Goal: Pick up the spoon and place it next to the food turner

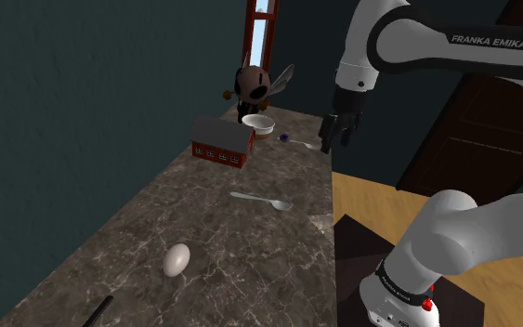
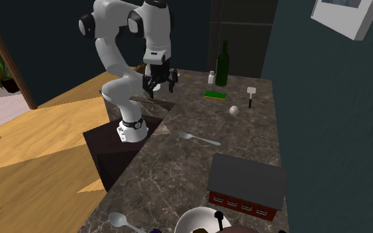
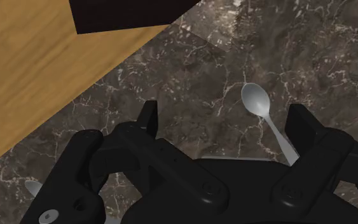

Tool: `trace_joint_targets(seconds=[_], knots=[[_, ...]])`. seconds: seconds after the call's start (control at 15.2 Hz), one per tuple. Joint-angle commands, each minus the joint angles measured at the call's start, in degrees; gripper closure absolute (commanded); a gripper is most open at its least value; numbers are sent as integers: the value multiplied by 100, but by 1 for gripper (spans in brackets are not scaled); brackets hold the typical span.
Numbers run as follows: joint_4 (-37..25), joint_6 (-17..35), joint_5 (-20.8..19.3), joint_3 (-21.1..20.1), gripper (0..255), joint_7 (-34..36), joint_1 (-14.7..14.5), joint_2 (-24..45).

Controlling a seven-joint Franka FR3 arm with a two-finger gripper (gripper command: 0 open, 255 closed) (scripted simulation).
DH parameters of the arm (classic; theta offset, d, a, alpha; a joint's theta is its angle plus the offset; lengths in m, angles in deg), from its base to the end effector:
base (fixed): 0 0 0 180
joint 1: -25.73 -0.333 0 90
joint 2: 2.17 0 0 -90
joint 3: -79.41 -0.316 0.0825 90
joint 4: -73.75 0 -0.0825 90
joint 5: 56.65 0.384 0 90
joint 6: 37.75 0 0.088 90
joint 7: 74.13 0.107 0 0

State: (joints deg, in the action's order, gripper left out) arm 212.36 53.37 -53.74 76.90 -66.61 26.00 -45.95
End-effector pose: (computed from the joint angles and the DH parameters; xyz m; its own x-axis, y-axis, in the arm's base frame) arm 0.3111 0.0205 0.5554 0.9920 -0.1071 -0.0672 -0.1081 -0.9941 -0.0116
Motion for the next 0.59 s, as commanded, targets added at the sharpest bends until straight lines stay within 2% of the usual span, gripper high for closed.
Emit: trace_joint_targets(seconds=[0.0, 0.53], knots=[[0, 0, 0, 0, 0, 0, 0, 0], [955, 2215, 324, -15, 0, -728, -436, 604]])
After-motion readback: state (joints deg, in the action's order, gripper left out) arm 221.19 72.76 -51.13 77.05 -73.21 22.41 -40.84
